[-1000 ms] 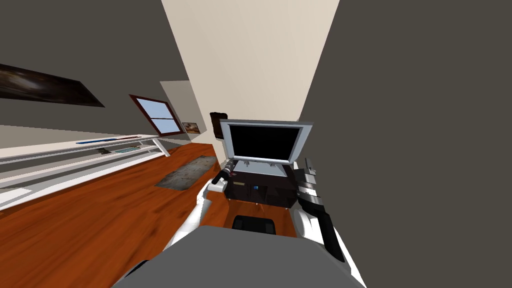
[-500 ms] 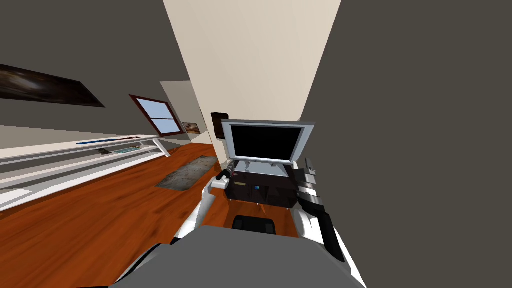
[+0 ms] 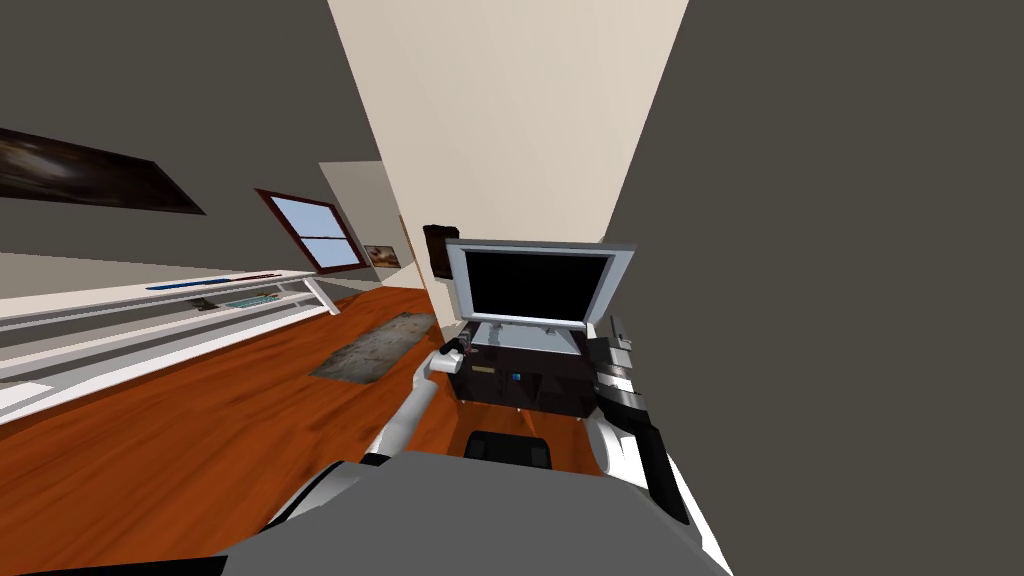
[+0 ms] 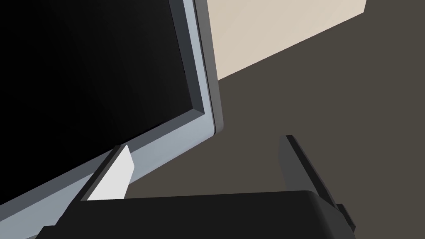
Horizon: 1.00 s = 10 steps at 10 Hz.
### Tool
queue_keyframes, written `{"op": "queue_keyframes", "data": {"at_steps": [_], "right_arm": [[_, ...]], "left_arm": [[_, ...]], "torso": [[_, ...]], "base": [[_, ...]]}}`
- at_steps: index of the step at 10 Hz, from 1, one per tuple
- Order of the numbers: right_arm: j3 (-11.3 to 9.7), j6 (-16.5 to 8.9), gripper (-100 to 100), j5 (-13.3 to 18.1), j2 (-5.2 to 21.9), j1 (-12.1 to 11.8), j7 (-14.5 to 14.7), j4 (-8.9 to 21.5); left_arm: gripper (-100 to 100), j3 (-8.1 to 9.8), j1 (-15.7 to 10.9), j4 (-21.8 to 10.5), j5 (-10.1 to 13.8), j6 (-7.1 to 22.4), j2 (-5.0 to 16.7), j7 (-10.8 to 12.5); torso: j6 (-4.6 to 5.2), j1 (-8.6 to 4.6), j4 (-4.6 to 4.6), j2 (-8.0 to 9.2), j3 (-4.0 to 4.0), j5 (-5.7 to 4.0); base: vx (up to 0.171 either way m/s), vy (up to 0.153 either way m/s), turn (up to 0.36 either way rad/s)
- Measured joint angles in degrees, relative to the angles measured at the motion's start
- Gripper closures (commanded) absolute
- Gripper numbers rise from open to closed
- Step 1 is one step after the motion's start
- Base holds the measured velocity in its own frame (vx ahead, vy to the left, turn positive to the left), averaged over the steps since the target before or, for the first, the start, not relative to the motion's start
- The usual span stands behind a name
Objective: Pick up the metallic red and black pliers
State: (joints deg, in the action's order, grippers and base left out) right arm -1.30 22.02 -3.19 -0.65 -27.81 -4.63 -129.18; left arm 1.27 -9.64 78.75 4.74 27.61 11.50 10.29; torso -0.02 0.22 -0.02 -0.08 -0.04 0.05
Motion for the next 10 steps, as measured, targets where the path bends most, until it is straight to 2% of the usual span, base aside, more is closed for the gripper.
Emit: {"op": "queue_keyframes", "data": {"at_steps": [3,4,7,8,9,10], "right_arm": [[0.0,0.0,0,0.0,0.0,0.0,0.0,0.0],[0.0,0.0,0,0.0,0.0,0.0,0.0,0.0],[0.0,0.0,0,0.0,0.0,0.0,0.0,0.0],[0.0,0.0,0,0.0,0.0,0.0,0.0,0.0],[0.0,0.0,0,0.0,0.0,0.0,0.0,0.0],[0.0,0.0,0,0.0,0.0,0.0,0.0,0.0]], "left_arm": [[-100,0.03,-3.1,-5.2,1.1,4.3,-0.2,0.8],[-100,-0.01,-3.4,-5.9,1.4,5.6,-0.2,1.0],[-100,-0.01,-6.0,-10.9,1.6,9.3,-1.3,2.0],[-100,-0.02,-6.4,-11.5,1.8,10.6,-1.4,2.2],[-100,-0.02,-7.5,-13.5,2.4,11.9,-1.4,2.4],[-100,-0.05,-7.8,-13.9,2.5,13.1,-1.6,2.6]], "torso": [[0.0,0.02,0.0,-0.02,-0.01,0.0],[-0.01,0.02,0.0,-0.02,-0.01,0.0],[0.0,0.01,-0.02,-0.1,-0.06,0.0],[-0.01,-0.01,-0.01,-0.07,-0.04,0.0],[0.0,0.06,-0.01,-0.05,-0.03,0.01],[-0.01,0.03,-0.01,-0.03,-0.02,0.01]], "base": [[0.021,0.065,-0.015],[0.042,0.078,-0.017],[0.038,0.065,-0.019],[0.026,0.084,-0.027],[0.026,0.073,-0.017],[0.038,0.076,-0.018]]}}
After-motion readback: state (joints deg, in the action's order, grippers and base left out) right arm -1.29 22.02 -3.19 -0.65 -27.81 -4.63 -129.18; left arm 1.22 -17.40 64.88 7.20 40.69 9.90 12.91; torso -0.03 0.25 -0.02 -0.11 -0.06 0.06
